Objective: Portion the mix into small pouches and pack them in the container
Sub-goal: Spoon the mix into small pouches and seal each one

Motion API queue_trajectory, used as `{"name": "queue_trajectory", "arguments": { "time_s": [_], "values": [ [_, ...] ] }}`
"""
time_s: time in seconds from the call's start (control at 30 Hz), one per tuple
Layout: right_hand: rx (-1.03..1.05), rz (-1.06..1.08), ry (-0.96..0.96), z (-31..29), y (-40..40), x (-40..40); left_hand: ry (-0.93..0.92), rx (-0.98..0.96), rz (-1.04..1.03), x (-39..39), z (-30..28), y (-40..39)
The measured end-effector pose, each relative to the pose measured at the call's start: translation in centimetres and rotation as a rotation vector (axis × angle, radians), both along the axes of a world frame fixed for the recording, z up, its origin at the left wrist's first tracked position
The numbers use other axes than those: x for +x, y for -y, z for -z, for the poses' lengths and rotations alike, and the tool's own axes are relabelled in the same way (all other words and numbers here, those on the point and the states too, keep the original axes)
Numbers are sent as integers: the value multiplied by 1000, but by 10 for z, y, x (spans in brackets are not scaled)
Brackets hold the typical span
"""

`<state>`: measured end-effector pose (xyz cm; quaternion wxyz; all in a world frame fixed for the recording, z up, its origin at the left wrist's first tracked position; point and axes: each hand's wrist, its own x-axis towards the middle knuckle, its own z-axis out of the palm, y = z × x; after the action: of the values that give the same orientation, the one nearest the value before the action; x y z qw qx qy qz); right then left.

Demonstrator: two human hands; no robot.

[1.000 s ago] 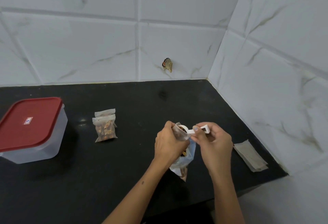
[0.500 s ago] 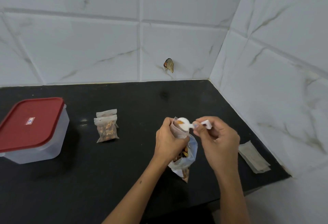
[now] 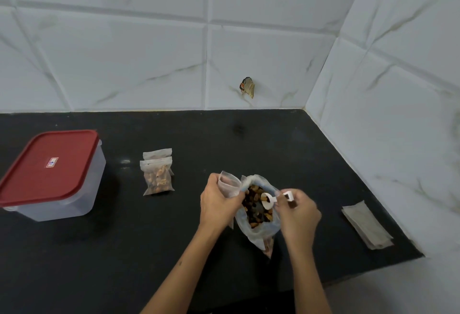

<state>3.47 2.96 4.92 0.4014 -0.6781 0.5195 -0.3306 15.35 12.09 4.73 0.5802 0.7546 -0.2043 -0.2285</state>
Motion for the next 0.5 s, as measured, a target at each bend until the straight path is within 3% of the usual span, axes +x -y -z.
{"name": "queue_trajectory", "arguments": {
  "time_s": [0.17, 0.3, 0.5],
  "values": [
    [-169, -83, -67, 12, -9, 12, -192, 151, 24, 1, 18, -1],
    [-133, -226, -102, 11, -9, 16, -396, 69, 56, -2, 23, 0],
    [-7, -349, -207, 5, 5, 8, -425, 29, 61, -3, 26, 3]
  ]
}}
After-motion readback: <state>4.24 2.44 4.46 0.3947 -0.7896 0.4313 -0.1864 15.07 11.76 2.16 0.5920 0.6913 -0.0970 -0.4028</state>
